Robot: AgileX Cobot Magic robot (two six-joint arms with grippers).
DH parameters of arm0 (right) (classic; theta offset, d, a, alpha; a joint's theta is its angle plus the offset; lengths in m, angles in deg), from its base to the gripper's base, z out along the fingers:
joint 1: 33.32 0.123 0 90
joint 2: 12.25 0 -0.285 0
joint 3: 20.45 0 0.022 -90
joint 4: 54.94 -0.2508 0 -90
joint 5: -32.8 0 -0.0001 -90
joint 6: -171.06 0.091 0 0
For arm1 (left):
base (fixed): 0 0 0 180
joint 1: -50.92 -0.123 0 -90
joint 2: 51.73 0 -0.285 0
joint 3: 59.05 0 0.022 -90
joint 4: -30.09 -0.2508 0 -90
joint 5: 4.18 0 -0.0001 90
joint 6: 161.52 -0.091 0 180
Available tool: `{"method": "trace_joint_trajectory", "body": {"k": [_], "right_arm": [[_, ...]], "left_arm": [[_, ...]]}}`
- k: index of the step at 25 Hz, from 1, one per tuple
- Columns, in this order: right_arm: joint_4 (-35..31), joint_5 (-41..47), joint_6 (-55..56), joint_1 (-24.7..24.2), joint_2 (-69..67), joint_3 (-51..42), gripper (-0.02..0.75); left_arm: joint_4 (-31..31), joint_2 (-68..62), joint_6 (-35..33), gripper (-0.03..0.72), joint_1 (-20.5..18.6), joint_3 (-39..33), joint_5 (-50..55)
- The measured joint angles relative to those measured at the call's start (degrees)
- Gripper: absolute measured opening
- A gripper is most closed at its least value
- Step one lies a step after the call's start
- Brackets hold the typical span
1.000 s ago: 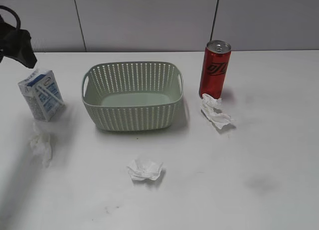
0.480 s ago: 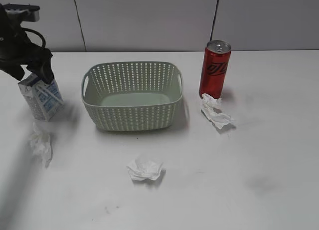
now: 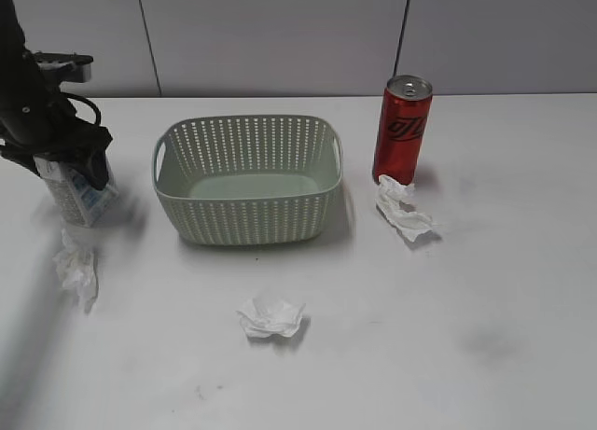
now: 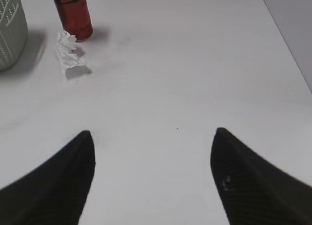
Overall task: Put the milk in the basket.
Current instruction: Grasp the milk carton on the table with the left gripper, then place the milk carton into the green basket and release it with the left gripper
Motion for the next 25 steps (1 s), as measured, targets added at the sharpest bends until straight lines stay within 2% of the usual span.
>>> {"method": "trace_joint_trajectory", "body": {"k": [8, 17, 25], "right_arm": [[0.0, 0.0, 0.0, 0.0, 0.0, 0.0, 0.588], [0.0, 0.0, 0.06, 0.0, 0.0, 0.0, 0.588], [0.0, 0.0, 0.02, 0.0, 0.0, 0.0, 0.588]], "left_arm": [[0.34, -0.74, -0.06, 0.335, 0.05, 0.0, -0.79], [0.27, 0.76, -0.06, 0.333, 0.05, 0.42, 2.59], [0.09, 7.6, -0.06, 0.333, 0.05, 5.23, 11.61]]}}
